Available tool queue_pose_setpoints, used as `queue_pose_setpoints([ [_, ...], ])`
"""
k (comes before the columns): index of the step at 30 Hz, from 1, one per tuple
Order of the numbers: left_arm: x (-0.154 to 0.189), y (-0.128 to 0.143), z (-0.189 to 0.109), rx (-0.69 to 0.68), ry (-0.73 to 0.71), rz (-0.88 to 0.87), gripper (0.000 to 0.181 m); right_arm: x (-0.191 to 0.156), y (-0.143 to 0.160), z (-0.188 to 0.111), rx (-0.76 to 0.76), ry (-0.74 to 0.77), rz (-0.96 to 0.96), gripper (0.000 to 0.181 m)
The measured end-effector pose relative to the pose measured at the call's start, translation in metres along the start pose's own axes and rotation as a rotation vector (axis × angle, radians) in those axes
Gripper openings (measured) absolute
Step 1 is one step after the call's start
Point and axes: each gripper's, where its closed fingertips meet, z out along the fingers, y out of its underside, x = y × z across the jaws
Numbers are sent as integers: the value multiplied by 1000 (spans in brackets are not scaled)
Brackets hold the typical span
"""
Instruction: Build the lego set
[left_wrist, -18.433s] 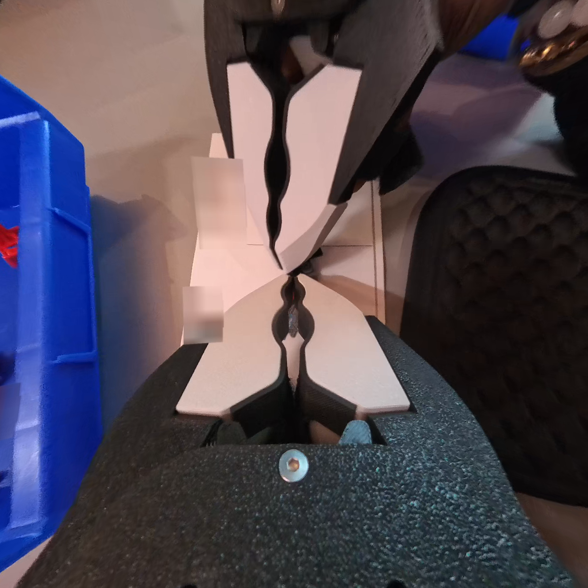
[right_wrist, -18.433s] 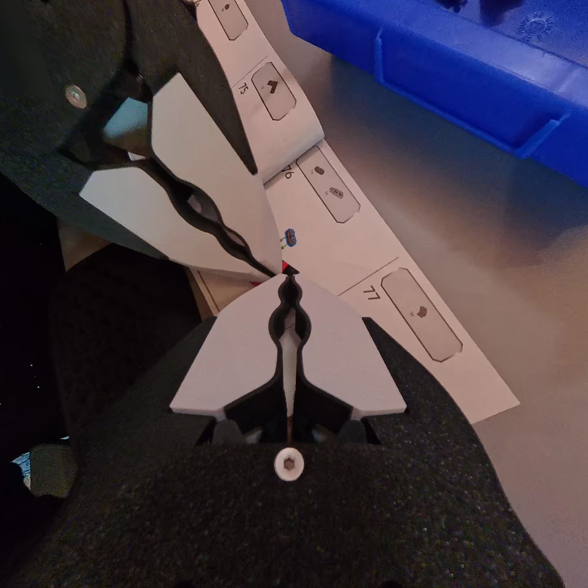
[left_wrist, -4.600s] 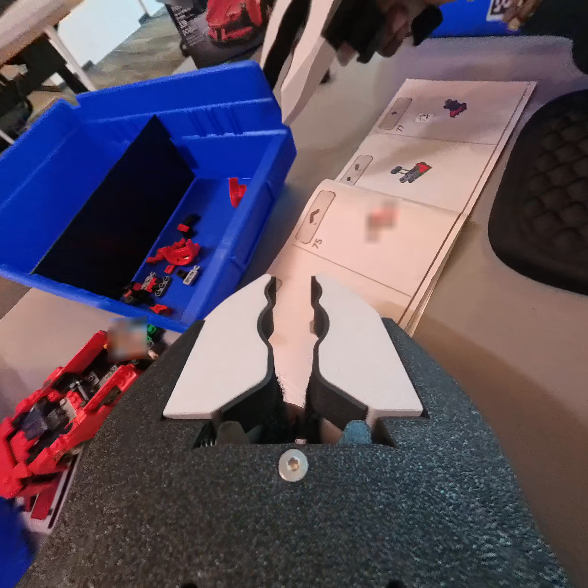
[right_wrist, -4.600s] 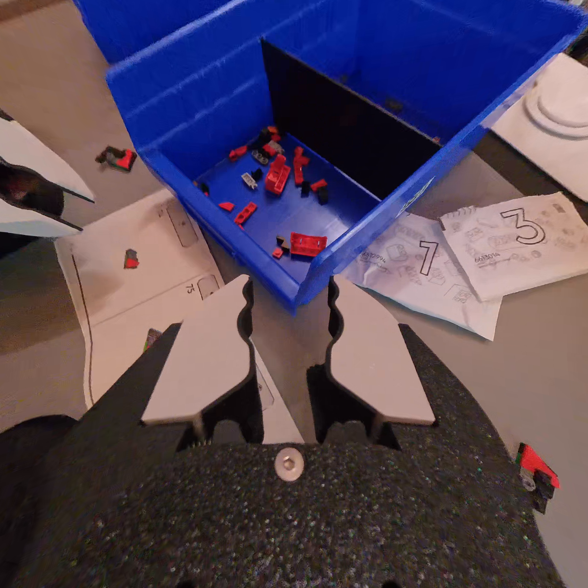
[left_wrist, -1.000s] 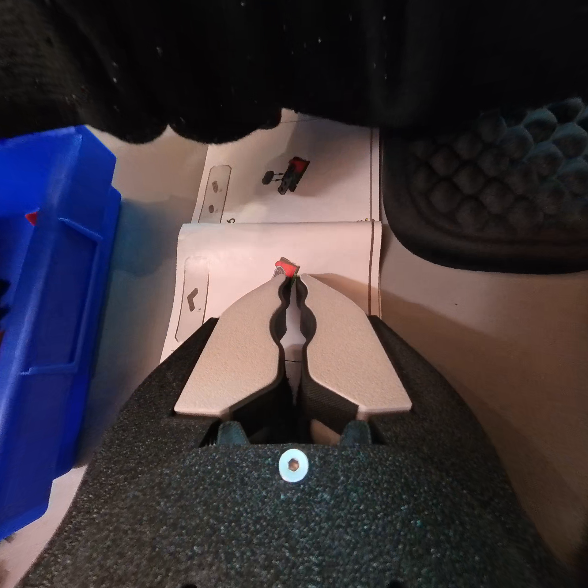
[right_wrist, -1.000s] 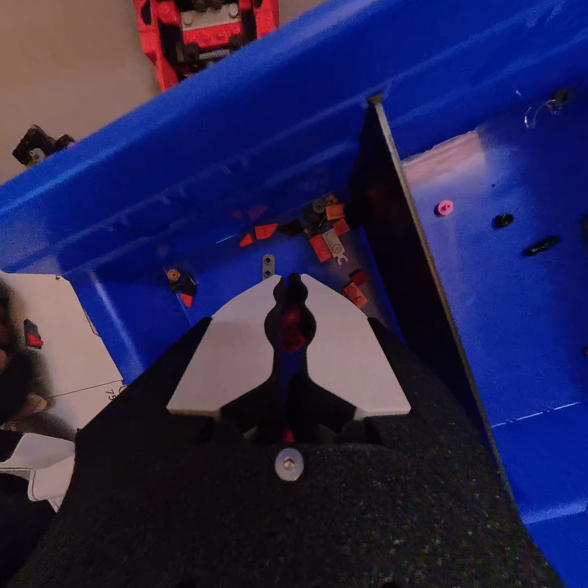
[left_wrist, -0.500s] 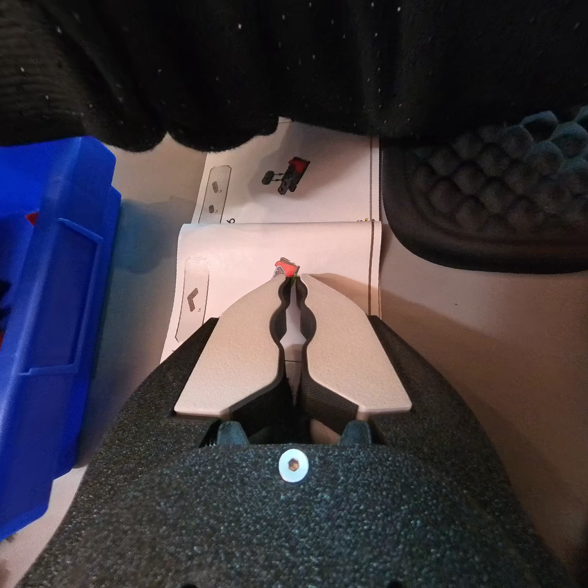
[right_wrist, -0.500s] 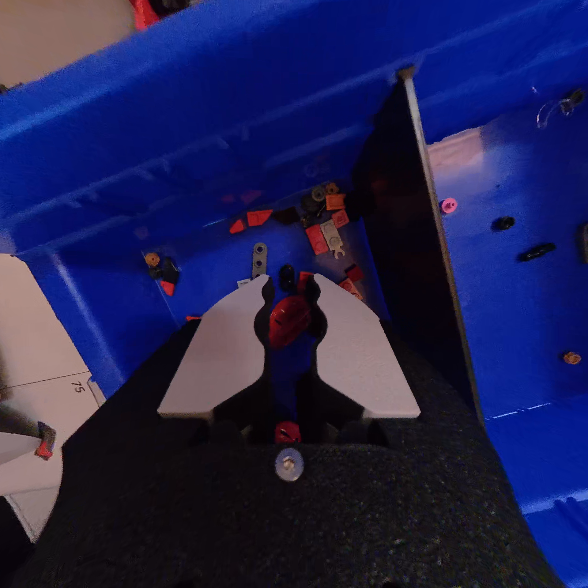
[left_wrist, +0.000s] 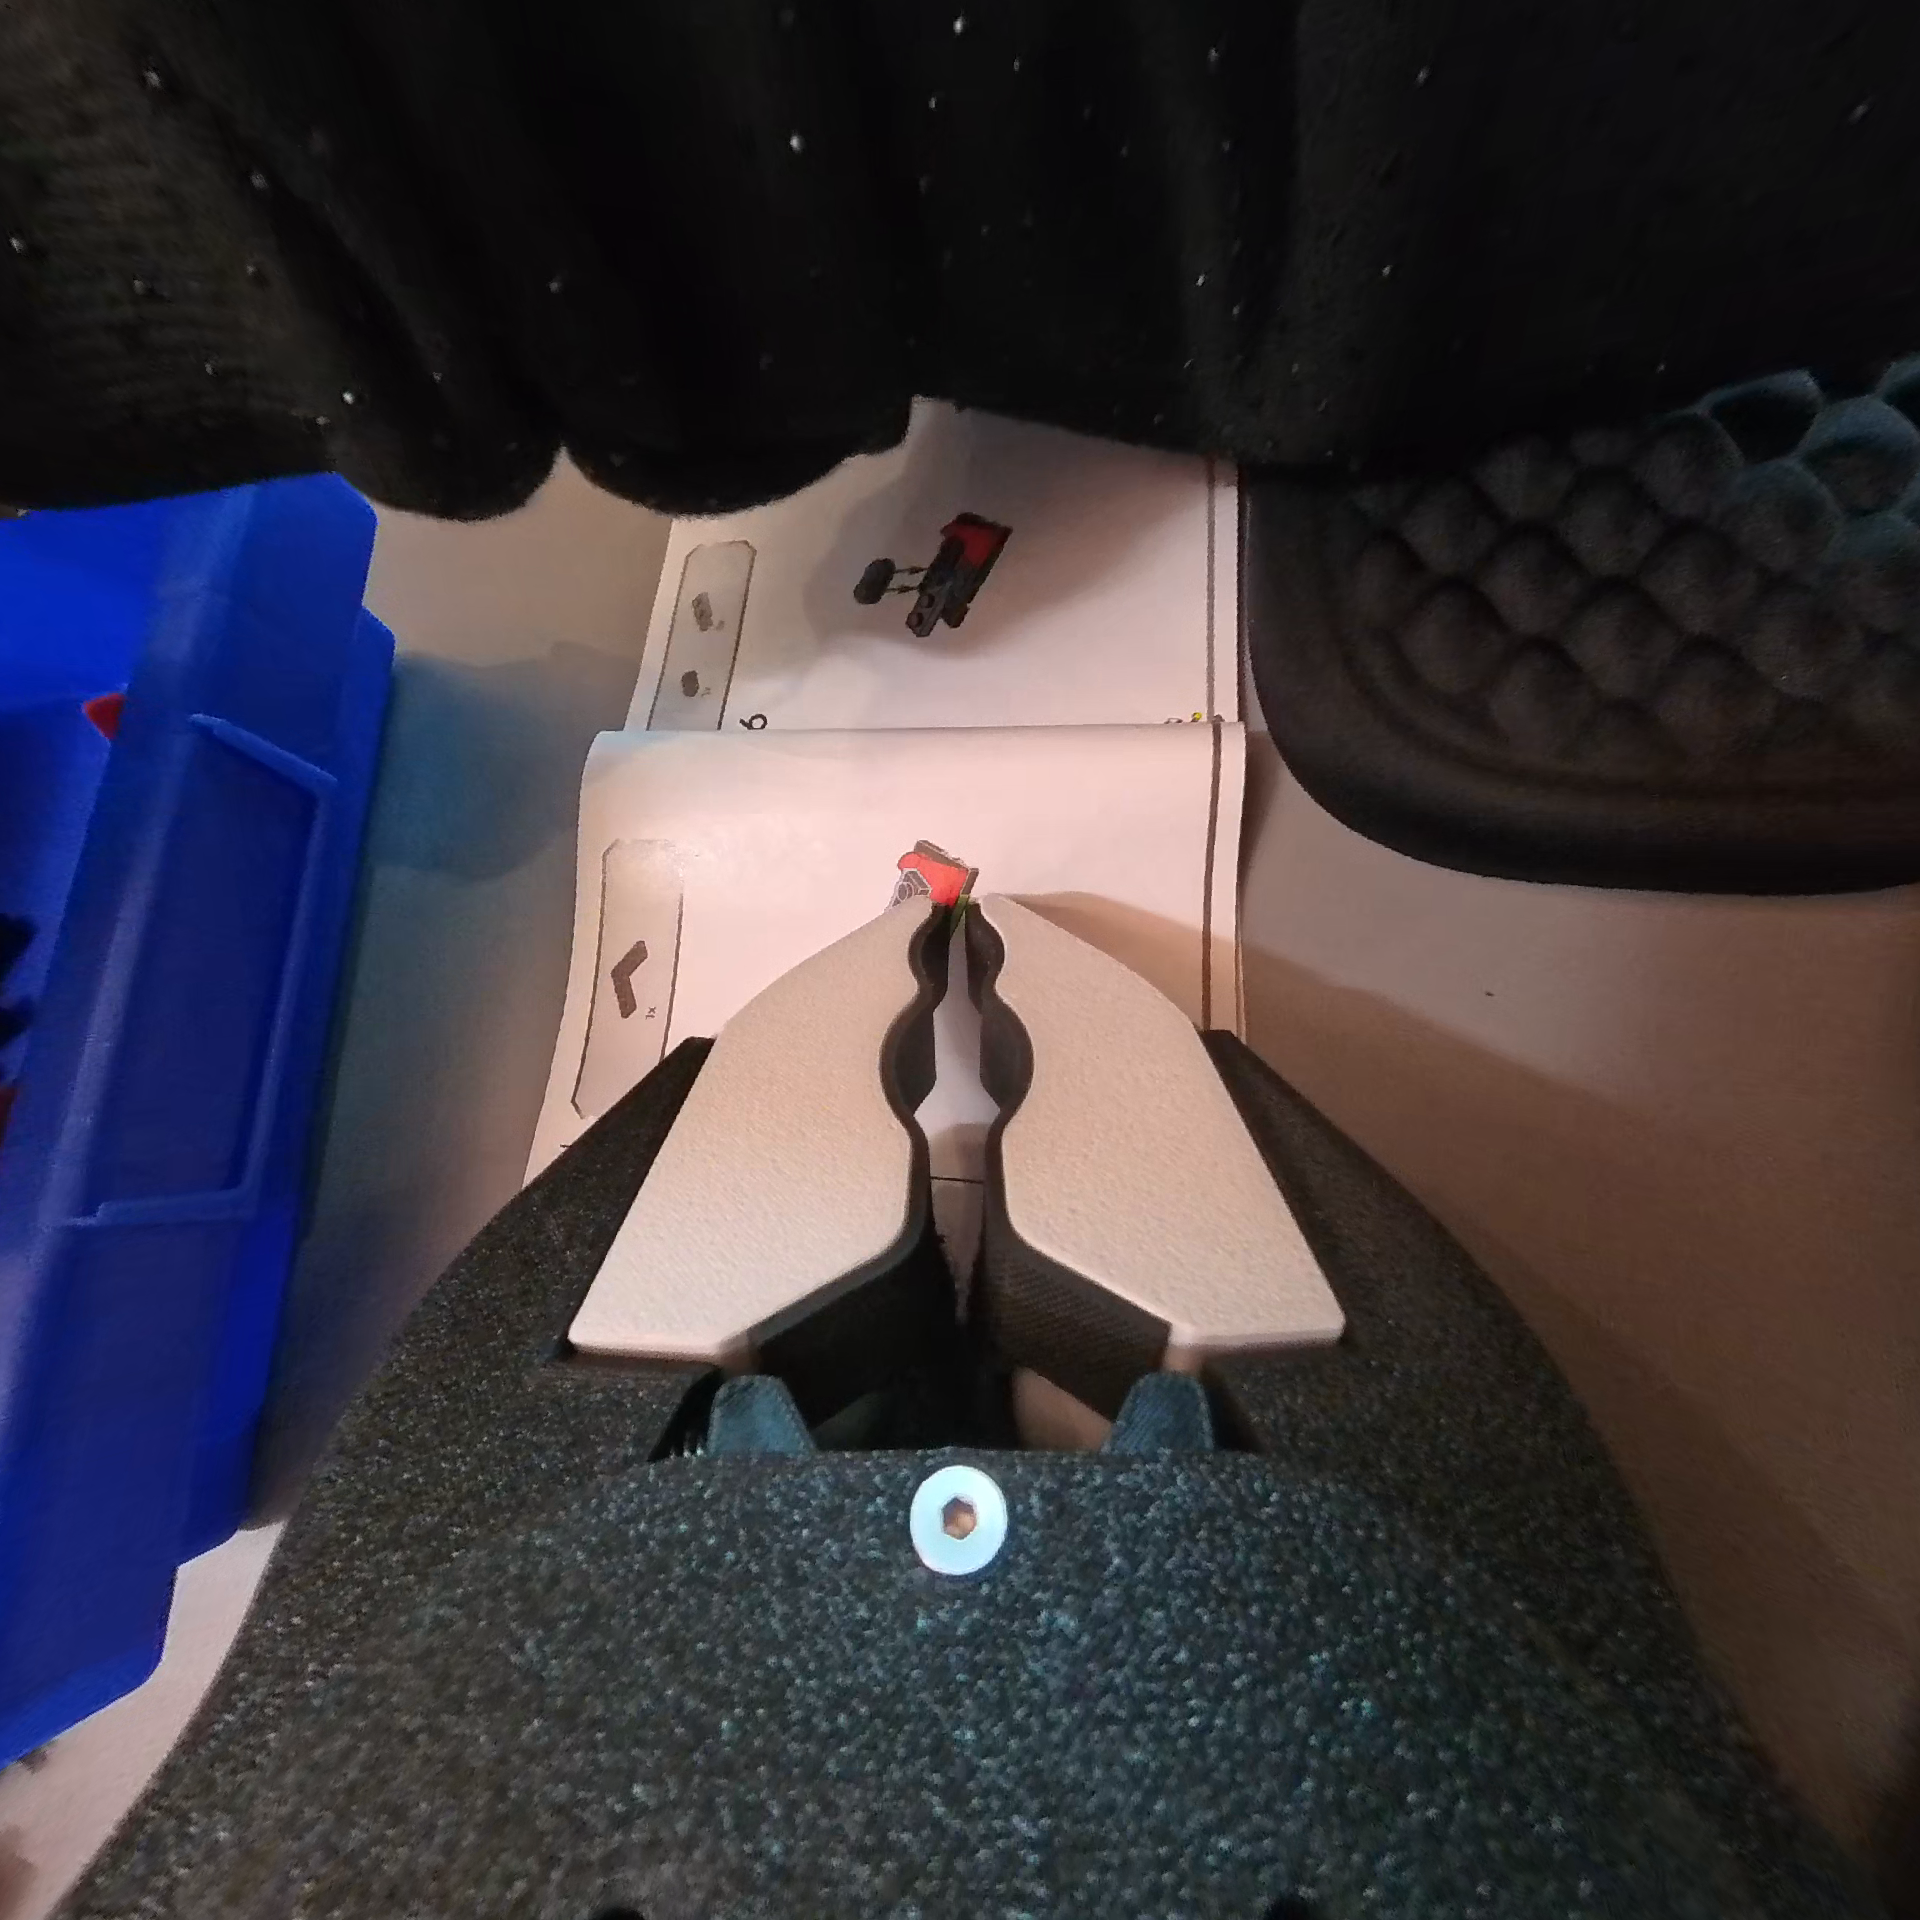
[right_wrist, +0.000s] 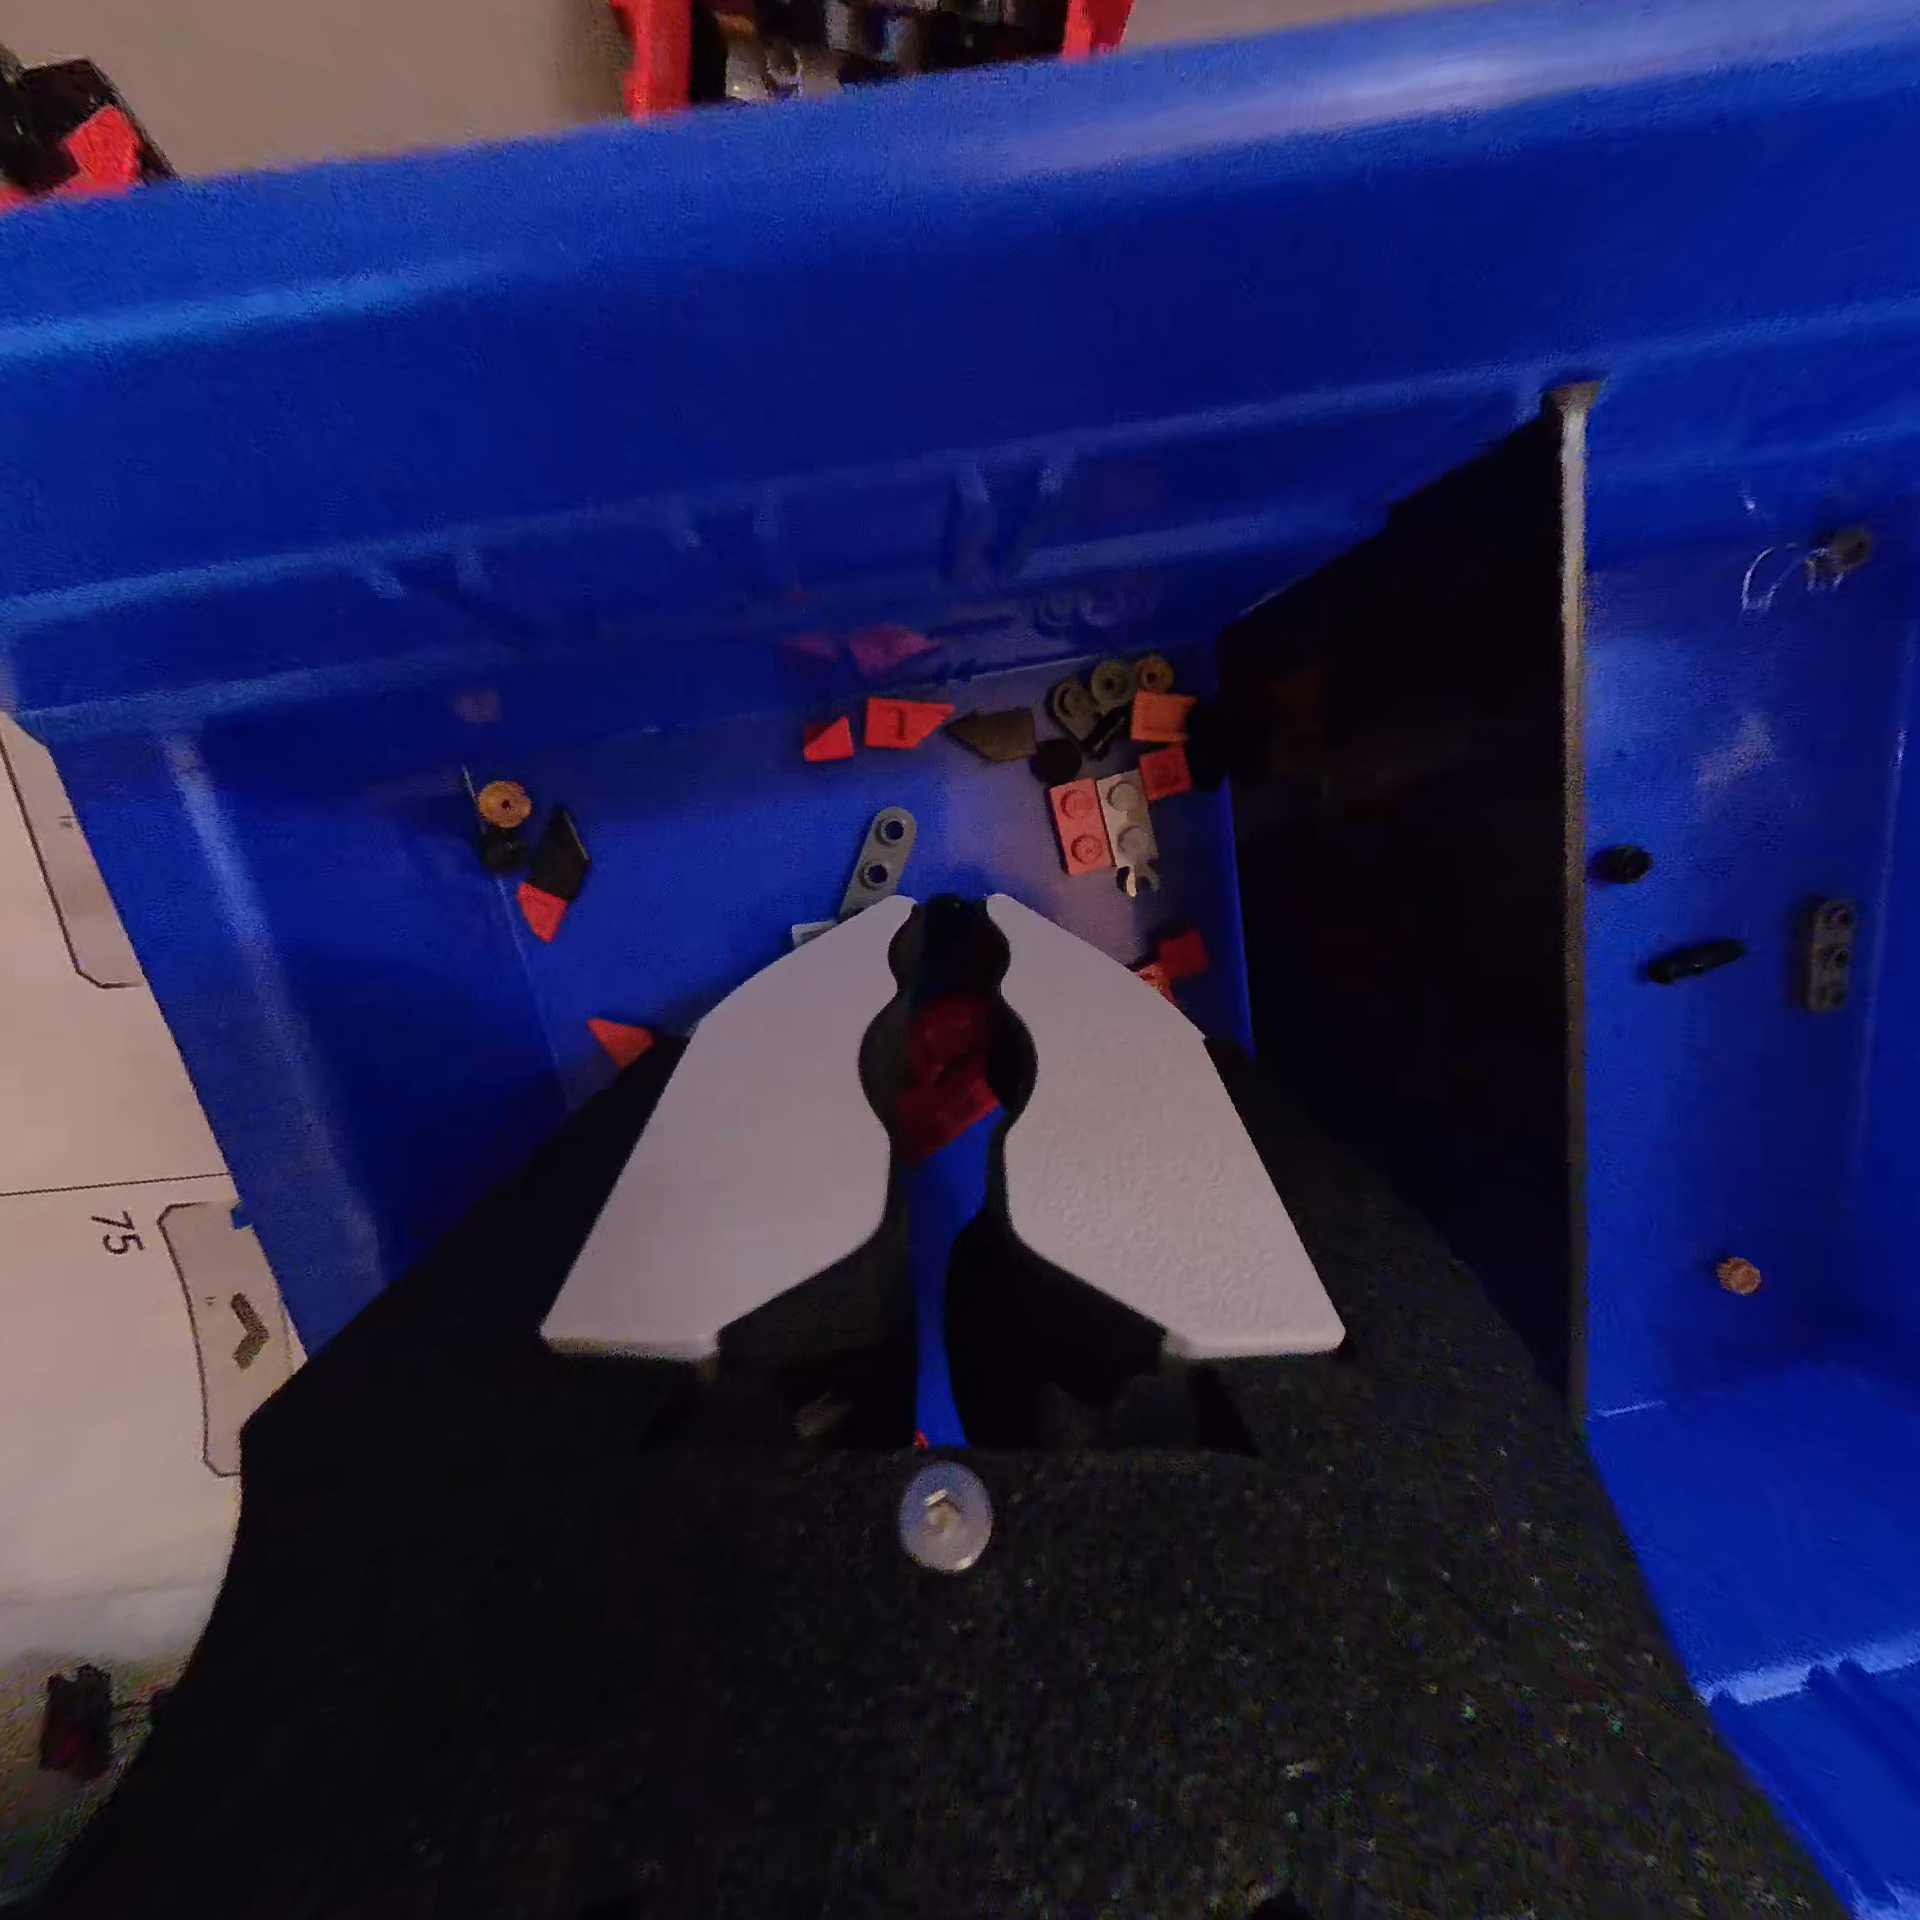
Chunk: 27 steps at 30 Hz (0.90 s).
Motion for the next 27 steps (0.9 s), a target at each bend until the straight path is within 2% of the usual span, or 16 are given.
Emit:
queue_pose_setpoints([
  [6,0,0,0,1,3,-4,2,-3,-2,-9,25,20,-13,9],
  [8,0,0,0,1,6,-7,2,-6,-12,-38,109,64,24,8],
  [11,0,0,0,0,3,-2,2,-29,-17,-101,231,136,60,8],
  [13,0,0,0,0,1,-1,2,-62,-9,-130,282,131,64,8],
  [15,-1,0,0,0,-1,2,2,-95,14,-141,267,124,94,8],
  [17,-1,1,0,0,-5,6,2,-121,50,-136,207,130,164,8],
  [20,-1,1,0,-1,-5,7,2,-154,113,-107,79,90,310,8],
  [22,-1,1,0,-2,-5,7,2,-167,142,-90,25,75,363,8],
  [24,-1,1,0,-2,-4,6,2,-169,151,-81,34,89,349,8],
  [27,-1,1,0,-2,-3,5,2,-160,139,-82,111,126,272,8],
])
